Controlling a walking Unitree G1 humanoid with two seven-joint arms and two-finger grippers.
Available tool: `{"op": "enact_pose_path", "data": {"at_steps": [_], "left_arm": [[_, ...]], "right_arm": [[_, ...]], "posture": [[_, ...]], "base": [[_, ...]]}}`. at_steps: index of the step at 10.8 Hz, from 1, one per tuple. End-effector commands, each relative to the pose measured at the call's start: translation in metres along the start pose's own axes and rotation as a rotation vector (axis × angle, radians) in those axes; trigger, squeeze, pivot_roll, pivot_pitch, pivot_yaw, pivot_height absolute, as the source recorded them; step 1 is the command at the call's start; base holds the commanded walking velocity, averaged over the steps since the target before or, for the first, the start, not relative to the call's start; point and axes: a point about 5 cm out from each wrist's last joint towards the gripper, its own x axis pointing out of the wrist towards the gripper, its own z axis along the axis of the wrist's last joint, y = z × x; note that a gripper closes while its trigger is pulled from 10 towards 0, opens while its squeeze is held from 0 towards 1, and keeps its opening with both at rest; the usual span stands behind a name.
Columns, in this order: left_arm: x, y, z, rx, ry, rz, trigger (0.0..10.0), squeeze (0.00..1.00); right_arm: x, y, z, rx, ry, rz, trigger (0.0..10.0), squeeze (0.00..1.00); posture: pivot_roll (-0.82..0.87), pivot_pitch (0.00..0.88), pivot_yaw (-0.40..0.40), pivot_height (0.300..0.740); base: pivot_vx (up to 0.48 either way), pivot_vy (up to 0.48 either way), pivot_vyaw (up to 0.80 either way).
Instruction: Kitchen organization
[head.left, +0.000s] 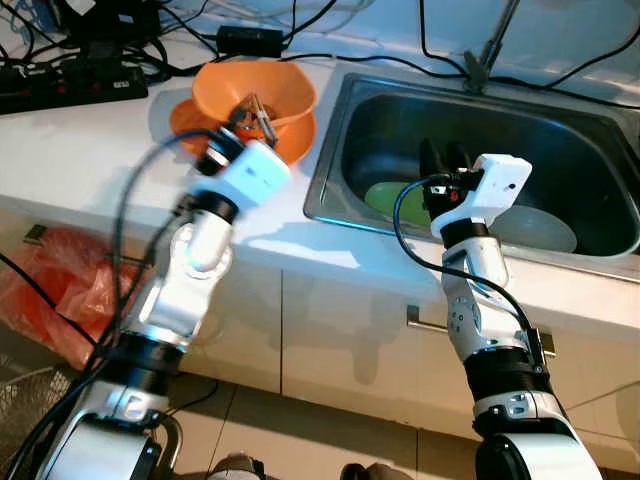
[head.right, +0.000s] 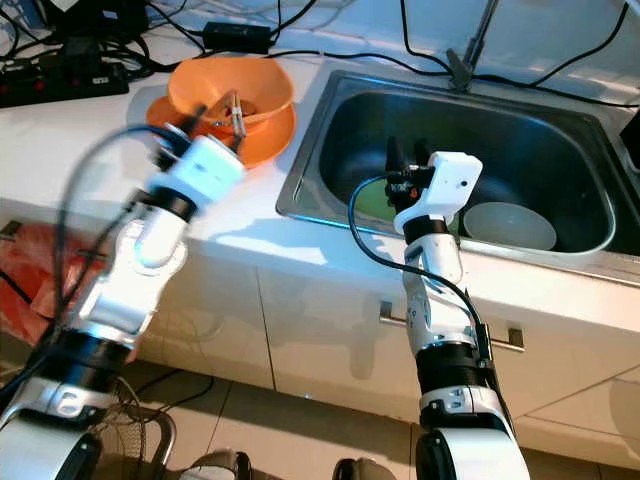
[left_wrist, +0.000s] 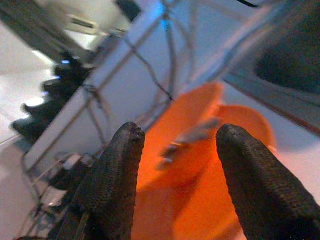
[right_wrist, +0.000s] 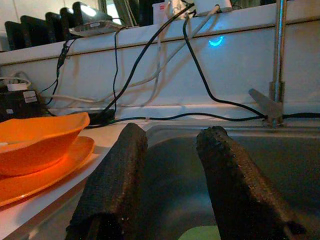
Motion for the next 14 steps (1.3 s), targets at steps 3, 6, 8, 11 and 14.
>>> {"op": "enact_pose_path", "data": {"at_steps": [3, 6, 8, 11, 14], "left_arm": [[0.013, -0.01, 0.015, 0.082, -0.053, -0.098, 10.0, 0.0], [0.019, -0.006, 0.017, 0.165, -0.062, -0.094, 10.0, 0.0], [0.029, -0.003, 0.016, 0.258, -0.021, -0.078, 10.0, 0.0], [0.033, -0.003, 0.012, 0.282, 0.006, -0.07, 10.0, 0.0], [0.034, -0.006, 0.01, 0.287, 0.025, -0.074, 3.0, 0.0]], "right_arm": [[0.001, -0.001, 0.003, 0.008, -0.018, -0.012, 10.0, 0.0], [0.002, -0.002, 0.002, 0.012, -0.019, -0.018, 10.0, 0.0], [0.001, -0.002, 0.002, 0.013, -0.021, -0.019, 10.0, 0.0], [0.001, -0.003, 0.003, 0.01, -0.025, -0.025, 10.0, 0.0], [0.001, -0.004, 0.004, 0.011, -0.026, -0.027, 10.0, 0.0]], "posture": [[0.09, 0.103, -0.038, 0.74], [0.09, 0.102, -0.038, 0.74], [0.09, 0.102, -0.038, 0.74], [0.08, 0.099, -0.032, 0.74], [0.08, 0.099, -0.032, 0.74]], "base": [[0.0, 0.0, 0.0], [0.0, 0.0, 0.0], [0.0, 0.0, 0.0], [0.0, 0.0, 0.0], [0.0, 0.0, 0.0]]}}
